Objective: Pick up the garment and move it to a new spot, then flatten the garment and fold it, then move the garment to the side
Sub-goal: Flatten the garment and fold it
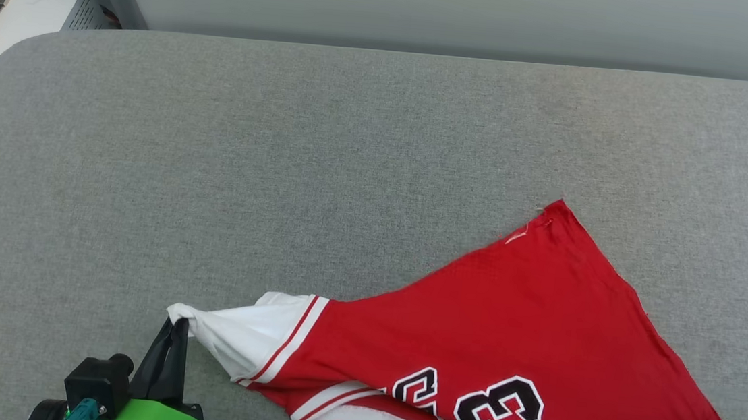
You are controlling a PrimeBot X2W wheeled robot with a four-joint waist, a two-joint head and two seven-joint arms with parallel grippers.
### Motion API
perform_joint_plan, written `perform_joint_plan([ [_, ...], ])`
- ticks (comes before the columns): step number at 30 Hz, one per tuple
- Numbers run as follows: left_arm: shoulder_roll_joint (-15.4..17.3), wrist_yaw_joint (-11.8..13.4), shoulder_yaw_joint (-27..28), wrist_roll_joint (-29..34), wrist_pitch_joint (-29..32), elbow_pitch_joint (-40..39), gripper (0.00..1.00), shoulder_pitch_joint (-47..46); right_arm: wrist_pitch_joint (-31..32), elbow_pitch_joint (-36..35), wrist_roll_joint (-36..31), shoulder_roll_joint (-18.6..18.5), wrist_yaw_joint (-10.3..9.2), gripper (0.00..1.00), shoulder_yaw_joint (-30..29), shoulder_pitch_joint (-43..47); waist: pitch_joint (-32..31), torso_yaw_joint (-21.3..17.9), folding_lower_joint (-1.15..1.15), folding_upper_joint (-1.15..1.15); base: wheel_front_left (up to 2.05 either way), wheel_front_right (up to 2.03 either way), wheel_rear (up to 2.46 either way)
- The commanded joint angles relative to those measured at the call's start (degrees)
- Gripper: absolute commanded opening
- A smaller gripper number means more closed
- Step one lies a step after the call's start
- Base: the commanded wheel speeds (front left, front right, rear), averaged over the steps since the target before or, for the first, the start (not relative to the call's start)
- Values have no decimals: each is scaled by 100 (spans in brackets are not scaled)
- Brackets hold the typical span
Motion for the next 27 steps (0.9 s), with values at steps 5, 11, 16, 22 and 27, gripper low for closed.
perform_joint_plan([
  [5, 50, -23, 10, 31, -33, 55, 0, -30, -3, 24, -298, 435, -4, 0, -129, 267, 8, 26, 1, 0, 0, 0, 0],
  [11, 71, -39, 16, 31, -33, 95, 0, -10, -487, -186, -818, 556, -4, 100, -841, 67, -86, 29, 1, 0, 0, 0, 0],
  [16, 68, -54, -25, 47, -33, 93, 0, -22, -691, -742, -1172, 612, -4, 100, -1470, -256, -100, 78, 1, 0, 0, 0, 0],
  [22, 46, -65, -115, 84, -33, 59, 0, -127, -428, -1545, -1507, 748, -4, 100, -1805, -1120, 11, 195, 1, 0, 0, 0, 0],
  [27, 15, -84, -220, 119, -33, 38, 0, -309, 184, -1784, -1592, 724, -4, 100, -1267, -2196, 229, 325, 1, 0, 0, 0, 0],
])
